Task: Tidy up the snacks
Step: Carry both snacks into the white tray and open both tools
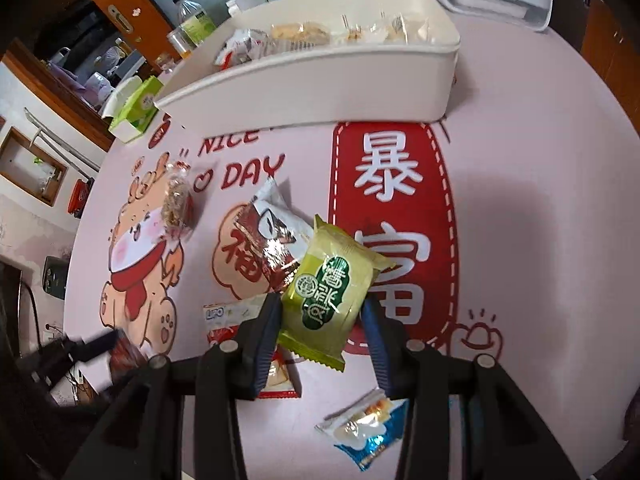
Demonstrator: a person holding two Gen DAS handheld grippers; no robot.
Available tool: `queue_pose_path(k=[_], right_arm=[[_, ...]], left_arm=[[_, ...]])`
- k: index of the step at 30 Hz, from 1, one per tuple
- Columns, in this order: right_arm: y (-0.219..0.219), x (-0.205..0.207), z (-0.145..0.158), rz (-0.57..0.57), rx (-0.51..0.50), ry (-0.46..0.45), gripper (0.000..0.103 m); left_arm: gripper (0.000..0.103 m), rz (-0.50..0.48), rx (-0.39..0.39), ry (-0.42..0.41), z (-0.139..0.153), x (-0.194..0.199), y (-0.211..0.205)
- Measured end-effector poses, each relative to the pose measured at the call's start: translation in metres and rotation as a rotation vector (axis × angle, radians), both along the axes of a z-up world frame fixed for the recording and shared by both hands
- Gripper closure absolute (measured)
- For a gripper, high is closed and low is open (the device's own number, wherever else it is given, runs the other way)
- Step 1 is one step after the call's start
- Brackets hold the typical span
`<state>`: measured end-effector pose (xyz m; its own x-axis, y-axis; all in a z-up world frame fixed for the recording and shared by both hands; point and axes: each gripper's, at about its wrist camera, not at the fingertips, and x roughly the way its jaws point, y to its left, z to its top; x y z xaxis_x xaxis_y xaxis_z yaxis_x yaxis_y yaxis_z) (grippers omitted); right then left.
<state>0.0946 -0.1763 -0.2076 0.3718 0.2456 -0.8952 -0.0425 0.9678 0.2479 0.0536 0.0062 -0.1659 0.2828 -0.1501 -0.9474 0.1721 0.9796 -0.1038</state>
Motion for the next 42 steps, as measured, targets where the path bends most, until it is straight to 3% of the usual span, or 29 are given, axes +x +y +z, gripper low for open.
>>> queue_pose_path(k=[8,19,24,29,34,36,38,42], right_arm=[[0.005,0.012,0.056,0.013,-0.013,-0.129,0.061],[0.014,0.063,0.203,-0.011,-0.099,-0.503,0.061],[0.013,0.095,0.241,-0.057,-0.134,-0.596,0.061],[0.015,0.130,0.247,-0.082,-0.185,-0.601,0.061],[0.013,0.168,0.217,-0.075,-0.224,-0.520,0.060],[0.013,0.182,0.196,-0.056,-0.233,-0.470,0.057],[0.016,0.191,0.178,-0.049,-0.268,-0.440,0.047],[0.019,0.190,0.159,-0.044,-0.282,-0.410,0.041]], left_arm=[[0.048,-0.026,-0.044,-0.189,0.078,0.061,-0.009],[0.048,-0.084,0.027,-0.556,0.220,0.142,-0.028],[0.048,-0.098,0.054,-0.652,0.261,0.175,-0.042],[0.047,-0.082,0.077,-0.659,0.260,0.217,-0.051],[0.046,-0.023,0.128,-0.623,0.229,0.265,-0.051],[0.038,-0.026,0.113,-0.595,0.211,0.279,-0.048],[0.006,-0.017,0.080,-0.571,0.199,0.287,-0.043],[0.002,0.021,0.075,-0.529,0.179,0.294,-0.032]])
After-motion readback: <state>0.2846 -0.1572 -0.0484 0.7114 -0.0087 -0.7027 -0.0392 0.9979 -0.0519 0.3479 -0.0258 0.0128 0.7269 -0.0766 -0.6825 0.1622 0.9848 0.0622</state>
